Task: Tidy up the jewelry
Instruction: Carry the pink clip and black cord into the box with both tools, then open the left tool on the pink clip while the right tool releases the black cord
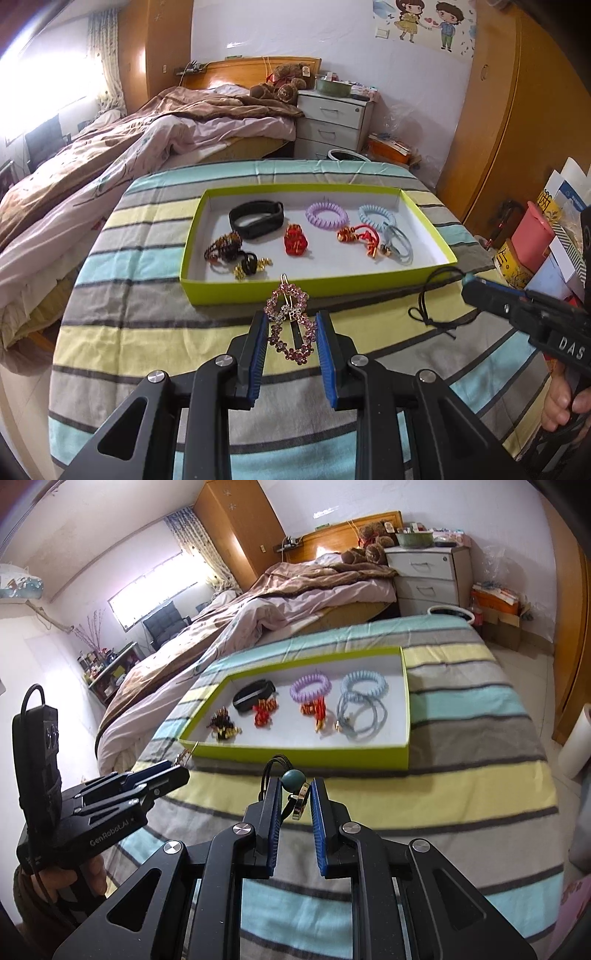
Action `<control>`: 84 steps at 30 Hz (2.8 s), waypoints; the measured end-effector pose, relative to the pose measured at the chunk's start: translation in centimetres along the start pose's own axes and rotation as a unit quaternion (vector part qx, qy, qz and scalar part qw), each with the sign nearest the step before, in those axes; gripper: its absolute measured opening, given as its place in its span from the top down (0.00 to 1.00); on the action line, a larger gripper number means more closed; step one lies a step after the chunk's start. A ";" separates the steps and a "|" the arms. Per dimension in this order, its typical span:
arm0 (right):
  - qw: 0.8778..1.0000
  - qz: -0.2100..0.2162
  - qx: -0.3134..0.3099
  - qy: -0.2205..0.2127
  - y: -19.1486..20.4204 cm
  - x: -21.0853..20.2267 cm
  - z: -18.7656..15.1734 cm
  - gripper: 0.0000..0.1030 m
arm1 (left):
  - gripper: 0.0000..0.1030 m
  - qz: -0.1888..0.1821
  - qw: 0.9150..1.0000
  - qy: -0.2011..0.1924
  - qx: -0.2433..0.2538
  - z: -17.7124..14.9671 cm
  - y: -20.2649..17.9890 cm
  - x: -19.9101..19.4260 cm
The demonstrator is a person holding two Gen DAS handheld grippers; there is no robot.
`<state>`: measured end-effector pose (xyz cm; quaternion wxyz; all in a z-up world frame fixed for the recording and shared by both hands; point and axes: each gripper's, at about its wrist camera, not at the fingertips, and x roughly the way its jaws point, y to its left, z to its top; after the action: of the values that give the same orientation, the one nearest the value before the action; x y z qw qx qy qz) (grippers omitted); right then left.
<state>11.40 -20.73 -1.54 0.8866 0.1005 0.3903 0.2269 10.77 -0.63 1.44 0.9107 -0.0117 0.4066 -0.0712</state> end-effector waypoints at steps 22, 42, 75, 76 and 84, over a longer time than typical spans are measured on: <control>1.000 -0.020 -0.002 0.017 -0.9 4.9 5.4 0.84 | 0.74 -0.031 0.999 0.017 0.026 3.8 0.2 5.4; 0.994 -0.056 -0.040 0.087 -1.1 8.9 4.6 0.84 | 0.74 -0.043 0.998 0.050 0.015 4.4 1.0 8.9; 0.995 -0.081 -0.036 0.040 -0.9 6.6 4.3 0.56 | 0.64 -0.027 0.999 0.035 0.003 4.2 0.1 6.8; 0.995 -0.083 -0.037 0.036 -0.8 6.5 4.3 0.56 | 0.64 -0.023 0.999 0.033 0.002 4.2 0.1 6.6; 0.994 -0.108 -0.035 0.006 0.1 4.7 3.4 0.56 | 0.64 0.024 1.000 0.018 -0.004 3.5 0.0 4.8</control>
<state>16.63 -18.37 -2.23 0.9067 0.0250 0.3956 0.1443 16.51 -1.47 0.23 0.9047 -0.0043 0.4233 -0.0483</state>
